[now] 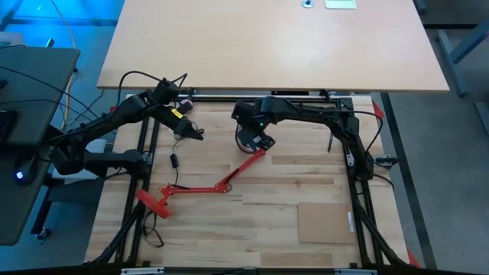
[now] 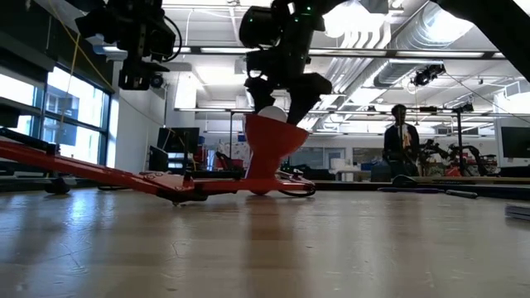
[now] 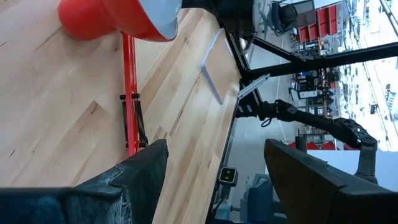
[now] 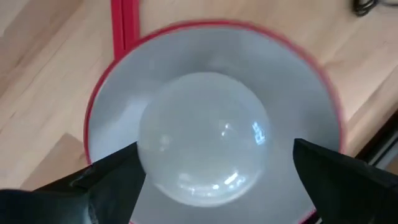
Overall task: Screw lightbulb
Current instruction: Remove the lightbulb from the desk lamp
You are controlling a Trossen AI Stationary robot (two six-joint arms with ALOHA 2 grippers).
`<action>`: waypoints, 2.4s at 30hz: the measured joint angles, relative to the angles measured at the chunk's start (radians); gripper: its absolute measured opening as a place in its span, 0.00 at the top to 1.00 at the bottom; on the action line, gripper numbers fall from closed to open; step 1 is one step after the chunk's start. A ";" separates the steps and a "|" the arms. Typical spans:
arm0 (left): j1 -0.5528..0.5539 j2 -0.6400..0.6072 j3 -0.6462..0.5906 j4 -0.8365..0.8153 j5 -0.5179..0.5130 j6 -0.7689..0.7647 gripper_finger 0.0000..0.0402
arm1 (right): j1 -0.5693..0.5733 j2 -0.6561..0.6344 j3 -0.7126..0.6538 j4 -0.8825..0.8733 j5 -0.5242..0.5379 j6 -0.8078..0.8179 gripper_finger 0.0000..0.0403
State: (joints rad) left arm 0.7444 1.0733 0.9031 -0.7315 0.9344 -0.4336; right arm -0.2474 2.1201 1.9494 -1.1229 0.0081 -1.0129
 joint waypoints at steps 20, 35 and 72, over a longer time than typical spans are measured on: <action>0.000 0.000 0.000 0.034 -0.006 0.026 0.35 | 0.001 0.000 0.250 -0.211 -0.002 0.053 0.04; 0.000 0.000 0.000 0.034 -0.006 0.008 0.35 | 0.016 0.000 0.282 -0.113 -0.027 0.539 0.04; 0.000 0.000 0.000 0.184 -0.006 0.051 0.35 | 0.066 0.008 0.212 -0.152 0.084 2.179 0.04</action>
State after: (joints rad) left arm 0.7448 1.0729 0.9031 -0.5472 0.9283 -0.3824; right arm -0.1809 2.1284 2.1616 -1.2747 0.0920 1.1664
